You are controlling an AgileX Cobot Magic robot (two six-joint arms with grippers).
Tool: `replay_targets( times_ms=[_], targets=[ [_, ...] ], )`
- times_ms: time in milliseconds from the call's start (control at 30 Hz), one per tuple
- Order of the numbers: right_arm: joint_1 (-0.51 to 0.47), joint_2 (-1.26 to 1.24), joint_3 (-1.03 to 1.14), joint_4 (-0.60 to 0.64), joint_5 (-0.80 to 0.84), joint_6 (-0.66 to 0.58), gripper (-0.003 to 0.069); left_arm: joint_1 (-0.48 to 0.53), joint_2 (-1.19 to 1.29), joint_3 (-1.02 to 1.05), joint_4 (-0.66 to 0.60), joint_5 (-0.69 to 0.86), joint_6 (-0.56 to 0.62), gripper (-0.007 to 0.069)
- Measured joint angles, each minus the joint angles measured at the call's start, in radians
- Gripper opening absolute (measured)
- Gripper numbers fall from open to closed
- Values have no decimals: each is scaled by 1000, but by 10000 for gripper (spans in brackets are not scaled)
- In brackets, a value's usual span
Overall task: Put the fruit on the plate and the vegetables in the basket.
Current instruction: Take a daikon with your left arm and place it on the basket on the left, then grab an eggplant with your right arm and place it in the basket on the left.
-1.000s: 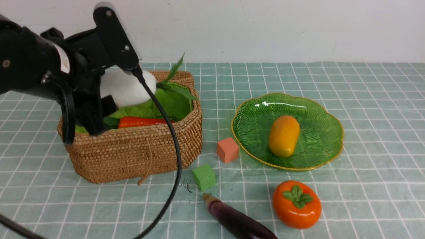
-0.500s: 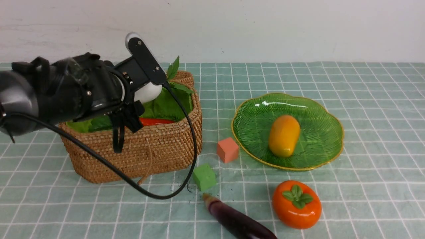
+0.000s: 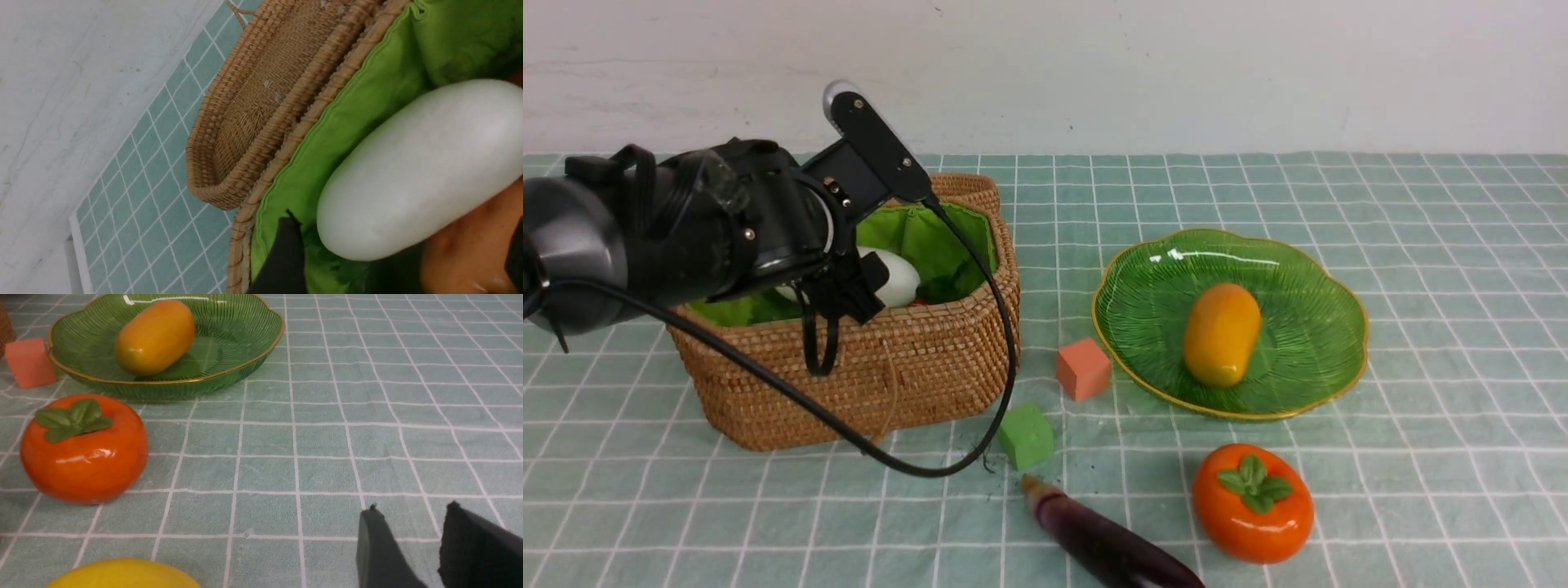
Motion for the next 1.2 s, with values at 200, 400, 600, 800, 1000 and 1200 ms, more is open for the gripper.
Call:
replay_targets(
  times_ms=[200, 400, 600, 800, 1000, 1200],
  targets=[
    [0, 0, 0, 0, 0, 0, 242, 0, -57, 0, -90, 119, -12, 479],
    [0, 0, 0, 0, 0, 0, 242, 0, -236, 0, -408, 416, -49, 52],
    [0, 0, 0, 0, 0, 0, 242, 0, -480, 0, -596, 547, 0, -13],
    [0, 0, 0, 0, 0, 0, 242, 0, -728, 17, -698, 615, -5, -13],
    [0, 0, 0, 0, 0, 0, 242, 0, -977, 217, -812, 635, -71, -13],
    [0, 0, 0, 0, 0, 0, 242, 0, -1076, 426, -956, 585, -106, -13]
  ],
)
